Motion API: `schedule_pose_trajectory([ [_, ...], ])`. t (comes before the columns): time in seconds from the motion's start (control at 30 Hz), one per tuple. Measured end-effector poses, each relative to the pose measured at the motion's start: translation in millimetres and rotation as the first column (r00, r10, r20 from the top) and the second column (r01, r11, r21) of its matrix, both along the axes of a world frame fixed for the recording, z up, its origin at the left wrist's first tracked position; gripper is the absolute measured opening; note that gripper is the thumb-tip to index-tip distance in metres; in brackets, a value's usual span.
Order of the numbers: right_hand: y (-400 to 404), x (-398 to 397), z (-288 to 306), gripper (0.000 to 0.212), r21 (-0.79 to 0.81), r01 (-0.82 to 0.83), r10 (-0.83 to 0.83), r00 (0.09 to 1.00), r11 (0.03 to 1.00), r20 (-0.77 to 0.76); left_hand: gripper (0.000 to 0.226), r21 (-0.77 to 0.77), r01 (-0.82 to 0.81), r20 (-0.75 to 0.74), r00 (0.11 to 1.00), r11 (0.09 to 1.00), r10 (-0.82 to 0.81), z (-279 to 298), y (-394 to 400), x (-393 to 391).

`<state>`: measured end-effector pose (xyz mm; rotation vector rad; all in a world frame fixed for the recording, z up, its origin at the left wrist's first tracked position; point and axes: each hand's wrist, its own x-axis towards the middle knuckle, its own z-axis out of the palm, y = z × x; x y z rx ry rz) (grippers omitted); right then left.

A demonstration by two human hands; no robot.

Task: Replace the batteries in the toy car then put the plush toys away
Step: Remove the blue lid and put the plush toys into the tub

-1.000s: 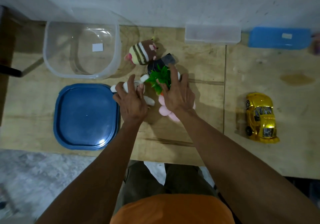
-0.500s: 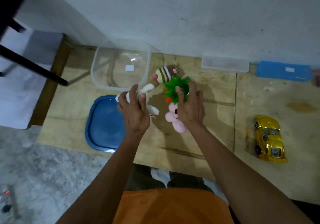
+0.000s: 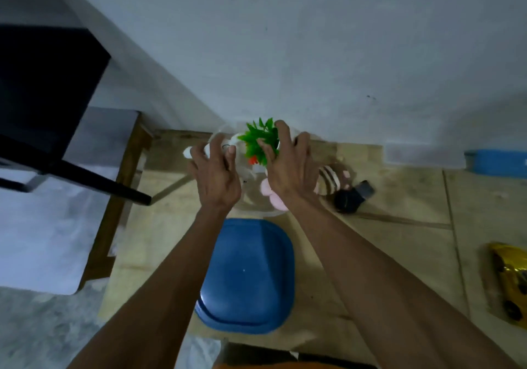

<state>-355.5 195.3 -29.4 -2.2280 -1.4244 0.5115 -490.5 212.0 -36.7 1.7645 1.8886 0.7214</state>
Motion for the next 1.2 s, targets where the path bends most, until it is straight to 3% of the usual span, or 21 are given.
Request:
schedule_pose_trajectory([
  [0.23, 18.6, -16.0, -41.9, 0.049, -0.175, -0.012, 0.04, 0.987, 0.985, 0.154, 0.037, -0.064, 0.158, -0.075, 0.984, 0.985, -0.163, -29.3, 25.7, 4.9],
  [0.4, 28.3, -20.6, -69.2, 0.052, -0.203, 0.076, -0.046, 0.988, 0.976, 0.147, 0.086, -0.168, 0.237, -0.088, 0.963, 0.957, -0.254, -38.9, 35.6, 11.1],
  [0.57, 27.3, -24.0, -87.0, 0.061, -0.149, 0.097, -0.088, 0.994, 0.984, 0.069, 0.073, -0.249, 0.273, -0.058, 0.953, 0.929, -0.296, -58.7, 42.2, 12.5],
  [0.67, 21.5, -28.9, -81.3, 0.064, -0.047, 0.085, -0.077, 0.987, 0.995, 0.142, 0.074, -0.316, 0.264, -0.108, 0.944, 0.911, -0.311, -58.0, 37.4, 14.9],
  [0.83, 22.1, -25.5, -77.2, 0.072, -0.086, 0.058, -0.047, 0.991, 0.995, 0.125, 0.074, -0.286, 0.268, -0.157, 0.934, 0.92, -0.321, -59.9, 37.4, 15.1],
  [0.93, 23.1, -19.2, -77.1, 0.065, -0.11, 0.015, -0.011, 0.999, 0.994, 0.04, 0.079, -0.333, 0.298, -0.276, 0.876, 0.894, -0.395, -62.7, 39.0, 12.6],
  [1.0, 23.2, -15.9, -64.2, 0.062, -0.058, -0.001, -0.002, 0.998, 0.998, -0.057, 0.089, -0.372, 0.307, -0.303, 0.852, 0.876, -0.427, -61.2, 43.2, 13.9],
  [1.1, 14.5, -6.6, -34.9, 0.056, 0.155, 0.033, -0.015, 0.993, 0.987, -0.118, 0.09, -0.407, 0.283, -0.347, 0.832, 0.869, -0.433, -58.5, 49.4, 16.3],
  [1.2, -6.3, 21.1, -18.4, 0.04, 0.306, 0.168, -0.121, 0.979, 0.937, -0.164, 0.074, -0.274, 0.244, -0.371, 0.866, 0.93, -0.336, -51.9, 41.7, 18.6],
])
